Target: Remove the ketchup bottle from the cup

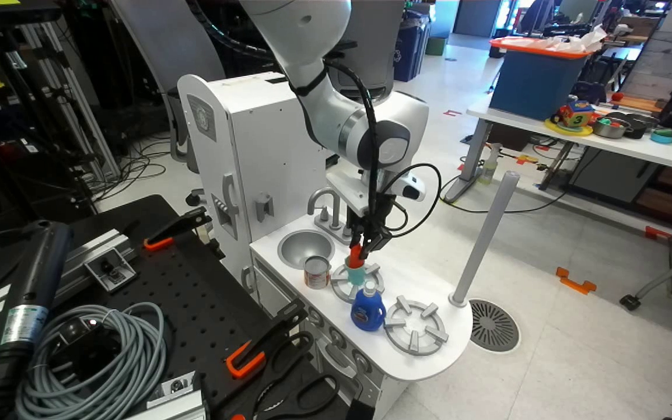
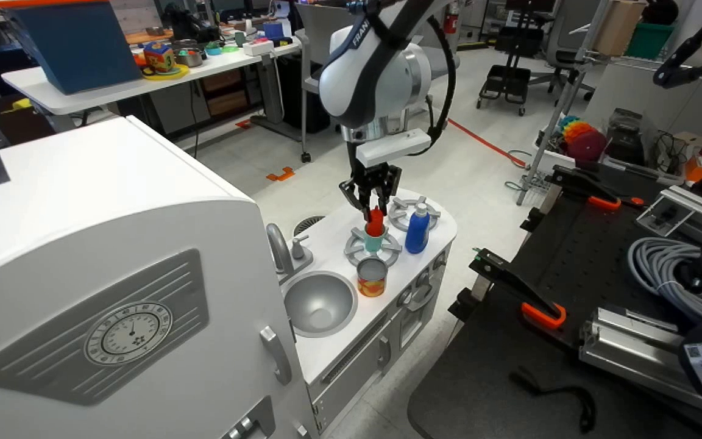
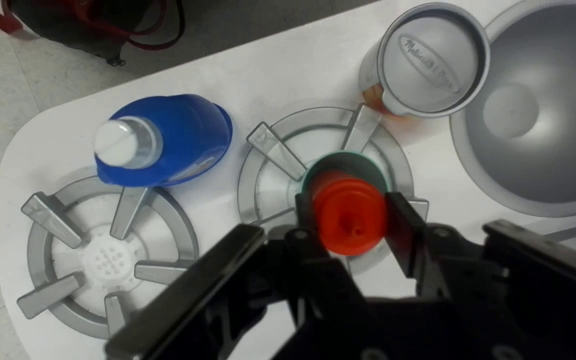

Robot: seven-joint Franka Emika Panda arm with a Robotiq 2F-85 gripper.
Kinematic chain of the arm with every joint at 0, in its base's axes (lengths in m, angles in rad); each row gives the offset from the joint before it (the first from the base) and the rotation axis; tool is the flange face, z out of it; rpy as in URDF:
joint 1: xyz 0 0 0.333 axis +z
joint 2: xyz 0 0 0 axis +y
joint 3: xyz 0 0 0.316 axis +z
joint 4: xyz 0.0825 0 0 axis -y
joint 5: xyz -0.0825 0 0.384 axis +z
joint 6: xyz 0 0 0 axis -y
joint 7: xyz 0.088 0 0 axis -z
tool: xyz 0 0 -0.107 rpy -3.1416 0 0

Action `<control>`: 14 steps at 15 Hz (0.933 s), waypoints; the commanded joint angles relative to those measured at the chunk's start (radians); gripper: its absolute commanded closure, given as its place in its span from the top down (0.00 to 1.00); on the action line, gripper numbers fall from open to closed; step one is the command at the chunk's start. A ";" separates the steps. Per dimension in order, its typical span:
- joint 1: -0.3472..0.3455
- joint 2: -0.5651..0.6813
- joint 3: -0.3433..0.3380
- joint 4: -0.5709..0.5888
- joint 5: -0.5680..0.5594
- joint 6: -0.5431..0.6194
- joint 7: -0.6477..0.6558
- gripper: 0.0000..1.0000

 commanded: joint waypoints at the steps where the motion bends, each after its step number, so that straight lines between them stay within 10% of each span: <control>1: -0.021 -0.181 0.028 -0.208 0.024 0.039 -0.006 0.13; 7: -0.047 -0.314 0.011 -0.286 0.062 0.021 0.036 0.13; 14: -0.158 -0.241 0.025 -0.077 0.126 -0.039 0.024 0.13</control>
